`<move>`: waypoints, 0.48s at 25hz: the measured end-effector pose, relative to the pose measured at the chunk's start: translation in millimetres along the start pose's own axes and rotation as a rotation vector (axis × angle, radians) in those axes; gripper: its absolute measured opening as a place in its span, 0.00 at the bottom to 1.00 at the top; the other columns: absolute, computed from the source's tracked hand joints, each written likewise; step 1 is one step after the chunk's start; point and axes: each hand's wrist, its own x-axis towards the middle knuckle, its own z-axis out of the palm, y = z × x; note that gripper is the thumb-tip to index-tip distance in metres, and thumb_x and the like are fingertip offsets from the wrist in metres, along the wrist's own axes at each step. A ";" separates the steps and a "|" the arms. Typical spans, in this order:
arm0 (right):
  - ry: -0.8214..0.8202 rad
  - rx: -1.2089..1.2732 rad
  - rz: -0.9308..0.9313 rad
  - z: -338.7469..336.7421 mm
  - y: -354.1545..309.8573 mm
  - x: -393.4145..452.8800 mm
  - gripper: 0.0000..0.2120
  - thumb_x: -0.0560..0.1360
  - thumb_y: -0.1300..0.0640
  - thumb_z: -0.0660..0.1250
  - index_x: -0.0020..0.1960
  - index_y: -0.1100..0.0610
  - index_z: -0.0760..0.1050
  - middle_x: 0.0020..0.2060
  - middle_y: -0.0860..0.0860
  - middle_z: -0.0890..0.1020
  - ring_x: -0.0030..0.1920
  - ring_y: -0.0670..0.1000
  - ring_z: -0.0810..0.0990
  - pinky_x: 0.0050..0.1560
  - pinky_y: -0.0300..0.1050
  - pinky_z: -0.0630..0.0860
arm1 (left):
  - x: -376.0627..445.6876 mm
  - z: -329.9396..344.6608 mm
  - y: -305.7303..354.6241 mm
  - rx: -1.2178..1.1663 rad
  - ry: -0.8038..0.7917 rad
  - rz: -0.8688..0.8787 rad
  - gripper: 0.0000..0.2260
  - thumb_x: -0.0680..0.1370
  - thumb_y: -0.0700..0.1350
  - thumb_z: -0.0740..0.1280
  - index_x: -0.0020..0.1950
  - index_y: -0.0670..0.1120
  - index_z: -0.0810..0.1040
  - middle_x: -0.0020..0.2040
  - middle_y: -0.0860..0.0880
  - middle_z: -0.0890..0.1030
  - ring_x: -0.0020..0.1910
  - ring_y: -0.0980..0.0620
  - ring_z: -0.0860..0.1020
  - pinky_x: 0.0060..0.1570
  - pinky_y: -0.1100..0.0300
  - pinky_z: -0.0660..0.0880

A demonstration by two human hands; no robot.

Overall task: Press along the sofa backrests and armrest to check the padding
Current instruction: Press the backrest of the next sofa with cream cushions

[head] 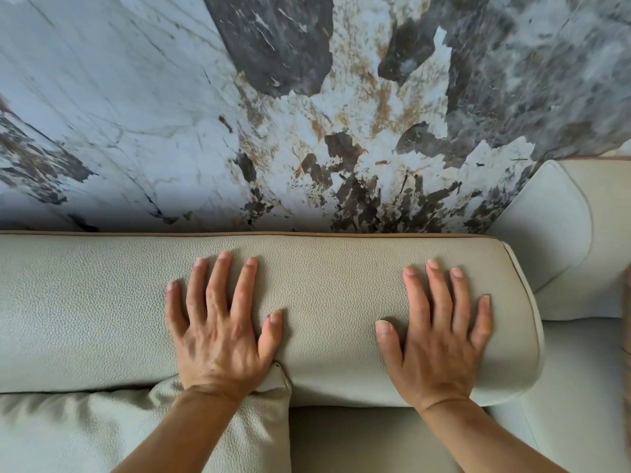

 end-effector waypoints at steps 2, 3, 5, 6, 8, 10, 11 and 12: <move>0.009 0.001 -0.002 4.5 -0.4 7.3 0.34 0.76 0.35 0.44 0.76 0.52 0.58 0.75 0.55 0.63 0.76 0.59 0.55 0.71 0.68 0.50 | 5.4 4.2 -0.4 0.003 0.004 -0.002 0.31 0.77 0.63 0.51 0.74 0.48 0.67 0.72 0.41 0.69 0.72 0.38 0.64 0.70 0.35 0.56; 0.010 0.003 -0.005 6.8 0.2 11.1 0.34 0.76 0.35 0.44 0.76 0.52 0.58 0.75 0.55 0.63 0.76 0.59 0.55 0.71 0.68 0.50 | 8.2 6.5 0.2 0.005 0.008 -0.004 0.31 0.77 0.63 0.50 0.74 0.49 0.66 0.72 0.41 0.69 0.72 0.38 0.64 0.70 0.36 0.56; 0.012 0.004 -0.017 11.4 1.5 18.7 0.34 0.76 0.35 0.44 0.76 0.51 0.57 0.75 0.55 0.63 0.76 0.59 0.55 0.71 0.68 0.50 | 13.8 11.7 1.8 0.004 0.018 -0.013 0.31 0.77 0.64 0.50 0.74 0.49 0.66 0.72 0.41 0.69 0.72 0.38 0.64 0.70 0.36 0.56; 0.014 0.003 -0.022 13.5 1.3 22.7 0.34 0.76 0.35 0.44 0.76 0.51 0.58 0.75 0.55 0.63 0.76 0.59 0.55 0.71 0.68 0.50 | 16.4 14.3 1.8 0.004 0.022 -0.018 0.30 0.77 0.64 0.50 0.74 0.49 0.66 0.72 0.41 0.69 0.72 0.38 0.63 0.70 0.36 0.55; 0.018 0.001 -0.022 17.9 0.7 30.7 0.34 0.76 0.35 0.44 0.76 0.52 0.58 0.75 0.55 0.63 0.76 0.59 0.56 0.71 0.68 0.51 | 21.7 19.8 1.1 0.002 0.032 -0.022 0.30 0.77 0.63 0.50 0.74 0.49 0.66 0.72 0.41 0.69 0.73 0.38 0.63 0.71 0.36 0.55; 0.020 -0.005 -0.027 22.8 0.3 38.2 0.34 0.76 0.35 0.44 0.76 0.52 0.59 0.75 0.54 0.63 0.76 0.59 0.56 0.71 0.68 0.52 | 26.8 24.4 1.3 0.006 0.046 -0.025 0.30 0.77 0.63 0.50 0.74 0.48 0.67 0.72 0.41 0.69 0.73 0.38 0.63 0.71 0.36 0.55; 0.018 -0.007 -0.031 25.5 0.7 42.1 0.34 0.76 0.35 0.44 0.76 0.52 0.59 0.75 0.54 0.63 0.76 0.58 0.56 0.71 0.68 0.52 | 29.7 26.6 2.0 0.009 0.053 -0.029 0.30 0.77 0.63 0.51 0.74 0.48 0.67 0.72 0.41 0.69 0.73 0.38 0.63 0.71 0.36 0.55; 0.014 -0.006 -0.036 28.1 1.5 46.1 0.34 0.76 0.35 0.44 0.76 0.51 0.59 0.75 0.54 0.63 0.76 0.58 0.56 0.71 0.68 0.52 | 32.7 28.6 2.9 0.010 0.057 -0.035 0.30 0.77 0.62 0.51 0.74 0.48 0.67 0.72 0.41 0.69 0.73 0.38 0.63 0.71 0.36 0.55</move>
